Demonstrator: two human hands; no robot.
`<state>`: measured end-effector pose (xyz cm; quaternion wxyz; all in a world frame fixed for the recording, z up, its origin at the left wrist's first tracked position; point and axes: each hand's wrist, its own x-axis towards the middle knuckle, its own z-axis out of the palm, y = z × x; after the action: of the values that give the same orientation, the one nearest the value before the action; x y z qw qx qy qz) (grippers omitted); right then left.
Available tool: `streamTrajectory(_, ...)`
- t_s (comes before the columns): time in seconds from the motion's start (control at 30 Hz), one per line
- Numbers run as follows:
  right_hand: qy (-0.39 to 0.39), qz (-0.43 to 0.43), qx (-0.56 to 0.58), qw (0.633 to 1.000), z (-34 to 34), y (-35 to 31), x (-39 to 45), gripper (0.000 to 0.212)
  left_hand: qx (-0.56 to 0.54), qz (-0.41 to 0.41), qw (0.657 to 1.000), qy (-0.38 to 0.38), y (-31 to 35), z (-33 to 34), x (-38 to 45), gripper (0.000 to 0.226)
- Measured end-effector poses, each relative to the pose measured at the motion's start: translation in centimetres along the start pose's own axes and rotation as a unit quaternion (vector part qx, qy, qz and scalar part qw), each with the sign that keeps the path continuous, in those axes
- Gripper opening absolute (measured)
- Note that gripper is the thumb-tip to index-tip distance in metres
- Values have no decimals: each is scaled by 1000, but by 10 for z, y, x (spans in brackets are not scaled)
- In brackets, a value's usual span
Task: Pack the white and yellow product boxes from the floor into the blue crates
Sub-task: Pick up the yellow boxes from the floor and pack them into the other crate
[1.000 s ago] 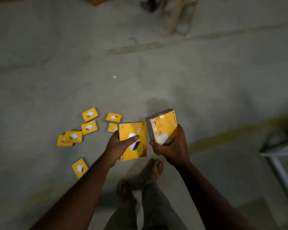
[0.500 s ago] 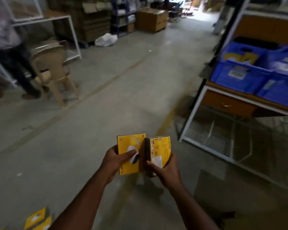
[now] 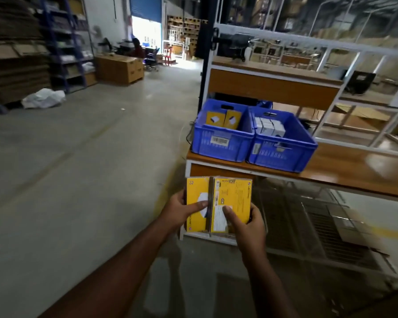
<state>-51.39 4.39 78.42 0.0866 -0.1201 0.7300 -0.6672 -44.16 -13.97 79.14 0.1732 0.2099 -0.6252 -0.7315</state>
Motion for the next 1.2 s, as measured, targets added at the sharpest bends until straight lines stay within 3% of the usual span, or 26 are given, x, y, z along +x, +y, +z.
streamTrajectory(0.37,46,4,103,994,81,-32,243,65,30,28,997,-60,75,-7,259,29)
streamTrajectory(0.53,69,-25,92,993,95,-54,335,64,59,83,992,-69,116,2,361,65)
streamTrajectory(0.73,80,-68,93,990,88,-85,446,62,87,181,973,-110,169,30,471,74)
streamTrajectory(0.8,96,-73,75,990,83,-89,481,60,181,228,951,-101,177,37,515,78)
streamTrajectory(0.87,116,-64,53,990,79,-81,519,52,324,261,906,-71,176,44,557,83)
streamTrajectory(0.93,125,-46,40,990,73,-65,559,47,492,299,817,-36,167,53,599,83)
streamTrajectory(1.0,126,-19,27,991,67,-48,601,41,592,342,730,-3,161,66,636,81)
streamTrajectory(1.07,120,2,21,993,67,-35,641,34,606,346,716,17,157,79,675,74)
streamTrajectory(1.2,109,10,-10,994,82,-11,700,33,652,279,705,2,132,94,742,70)
